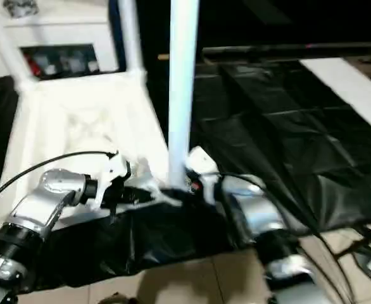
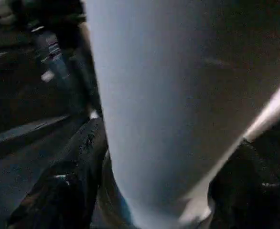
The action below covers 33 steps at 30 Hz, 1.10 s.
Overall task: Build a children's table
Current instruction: Rotate leg to tighten
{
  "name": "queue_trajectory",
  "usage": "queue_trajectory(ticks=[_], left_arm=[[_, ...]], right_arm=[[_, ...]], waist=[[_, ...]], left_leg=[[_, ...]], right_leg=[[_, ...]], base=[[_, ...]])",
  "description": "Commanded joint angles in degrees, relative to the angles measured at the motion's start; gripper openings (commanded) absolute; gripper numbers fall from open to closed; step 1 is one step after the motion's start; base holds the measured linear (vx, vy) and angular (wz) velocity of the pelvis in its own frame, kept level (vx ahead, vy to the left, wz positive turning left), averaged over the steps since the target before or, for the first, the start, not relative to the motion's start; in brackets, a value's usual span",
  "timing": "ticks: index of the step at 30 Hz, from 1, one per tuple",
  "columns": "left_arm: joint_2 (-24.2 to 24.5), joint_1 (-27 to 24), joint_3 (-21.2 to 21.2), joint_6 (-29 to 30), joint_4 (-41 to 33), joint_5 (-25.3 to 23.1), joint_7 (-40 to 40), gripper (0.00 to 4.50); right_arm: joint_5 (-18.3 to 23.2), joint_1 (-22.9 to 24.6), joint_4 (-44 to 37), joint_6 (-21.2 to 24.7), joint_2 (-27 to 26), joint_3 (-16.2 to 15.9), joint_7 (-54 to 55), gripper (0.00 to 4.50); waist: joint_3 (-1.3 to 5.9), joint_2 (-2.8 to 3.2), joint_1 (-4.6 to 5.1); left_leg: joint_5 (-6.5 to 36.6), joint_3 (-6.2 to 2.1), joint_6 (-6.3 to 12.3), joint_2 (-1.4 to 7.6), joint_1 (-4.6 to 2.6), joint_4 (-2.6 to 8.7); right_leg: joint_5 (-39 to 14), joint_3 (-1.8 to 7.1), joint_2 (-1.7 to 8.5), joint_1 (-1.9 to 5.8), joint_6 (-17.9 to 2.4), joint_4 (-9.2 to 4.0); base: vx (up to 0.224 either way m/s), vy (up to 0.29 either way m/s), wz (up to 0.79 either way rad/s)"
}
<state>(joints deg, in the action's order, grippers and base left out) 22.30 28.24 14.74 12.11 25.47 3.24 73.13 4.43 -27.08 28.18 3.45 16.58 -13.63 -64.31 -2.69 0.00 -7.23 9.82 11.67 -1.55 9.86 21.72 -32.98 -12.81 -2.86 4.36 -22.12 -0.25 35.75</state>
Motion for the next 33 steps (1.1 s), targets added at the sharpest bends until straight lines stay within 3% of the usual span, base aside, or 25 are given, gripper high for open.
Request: queue_trajectory(ticks=[1, 3, 4, 8, 16, 25, 28, 30, 32, 33], left_arm=[[-1.4, 0.2, 1.4, -1.9, -1.9, 3.8, 3.3, 0.00], [-1.3, 0.2, 1.6, -1.7, -1.9, 3.9, 4.2, 0.00], [-1.0, 0.2, 1.8, -1.5, -2.0, 4.2, 5.4, 0.00], [-0.4, 0.3, 2.3, -1.3, -2.2, 3.9, 6.9, 0.00], [-0.1, 0.5, 1.6, -2.0, -1.4, 3.1, 6.4, 0.00], [-2.8, 0.2, -0.7, -2.0, -1.2, 1.9, -2.2, 0.00], [-4.0, 0.6, -1.4, -1.1, -0.7, 0.5, -7.1, 0.00], [-6.3, 1.0, -2.5, 1.6, -1.1, -0.8, -13.9, 0.00], [-7.4, 1.1, -2.5, 3.0, -1.6, -1.6, -16.7, 0.00], [-7.8, 1.2, -2.4, 3.5, -1.8, -1.9, -17.5, 0.00]], right_arm=[[0.3, 1.3, -0.5, 1.0, 0.5, -3.2, -4.6, 3.17], [0.7, 1.3, -0.6, 1.0, 0.9, -3.5, -5.3, 3.17], [1.1, 1.3, -0.8, 1.0, 1.5, -3.9, -6.7, 3.17], [1.5, 1.3, -1.1, 1.6, 1.3, -4.2, -8.7, 2.81], [1.8, 2.3, -2.6, 2.9, 1.0, -5.4, -10.2, 2.65], [1.3, 3.3, -2.2, 4.0, -0.7, -3.9, -4.7, 2.65], [0.5, 2.9, -0.6, 4.7, -2.5, -2.4, 0.9, 2.65], [-1.1, 1.4, 3.1, 5.9, -6.1, 0.4, 11.7, 2.64], [-1.2, 0.4, 4.7, 7.1, -8.1, 1.8, 16.6, 2.64], [-1.2, 0.0, 5.4, 7.6, -9.0, 2.4, 18.6, 2.64]], waist=[[3.50, -0.14, 0.15], [3.35, -0.24, 0.14], [3.11, -0.21, 0.17], [2.95, -0.32, 0.25], [3.31, -0.26, 0.07], [3.04, 0.07, -0.03], [2.77, -0.06, 0.40], [2.52, -0.20, 1.31], [2.49, -0.37, 2.02], [2.49, -0.21, 2.31]], left_leg=[[7.9, -1.59, 4.81, 3.92, -1.12, 3.05], [9.3, -1.65, 4.24, 3.98, -1.08, 3.23], [11.9, -1.75, 2.92, 4.11, -1.26, 3.50], [14.5, -1.82, 1.14, 4.26, -1.53, 3.85], [10.4, -1.78, 2.26, 4.06, -1.19, 3.46], [13.4, -1.86, 0.89, 4.16, -1.44, 3.76], [15.8, -2.10, -0.53, 4.14, -1.49, 4.15], [18.7, -2.41, -2.09, 3.94, -1.68, 4.37], [19.0, -2.72, -2.51, 3.85, -1.24, 4.56], [19.4, -2.60, -2.55, 3.89, -1.59, 4.50]], right_leg=[[3.1, 2.58, 4.43, 2.08, -15.1, -3.49], [0.1, 2.58, 4.57, 2.09, -14.9, -3.77], [-5.2, 2.64, 4.67, 1.88, -14.4, -4.29], [-10.4, 2.85, 4.78, 1.62, -13.5, -4.71], [-4.1, 2.69, 4.71, 1.85, -14.1, -4.00], [-9.1, 2.85, 4.80, 1.62, -13.1, -4.61], [-13.3, 2.92, 4.96, 1.64, -12.3, -5.00], [-19.4, 2.93, 5.20, 1.45, -11.2, -5.55], [-22.2, 2.87, 5.24, 1.80, -9.9, -5.74], [-22.4, 3.03, 5.08, 1.31, -9.6, -5.92]], base=[[0.000, 0.000, 0.00], [0.000, 0.000, 0.00], [0.000, 0.000, 0.00], [0.000, 0.000, 0.00], [0.000, 0.000, 0.00], [0.000, 0.000, 0.00], [0.000, 0.000, 0.00], [0.000, 0.000, 0.00], [0.000, 0.000, 0.00], [0.000, 0.000, 0.00]])
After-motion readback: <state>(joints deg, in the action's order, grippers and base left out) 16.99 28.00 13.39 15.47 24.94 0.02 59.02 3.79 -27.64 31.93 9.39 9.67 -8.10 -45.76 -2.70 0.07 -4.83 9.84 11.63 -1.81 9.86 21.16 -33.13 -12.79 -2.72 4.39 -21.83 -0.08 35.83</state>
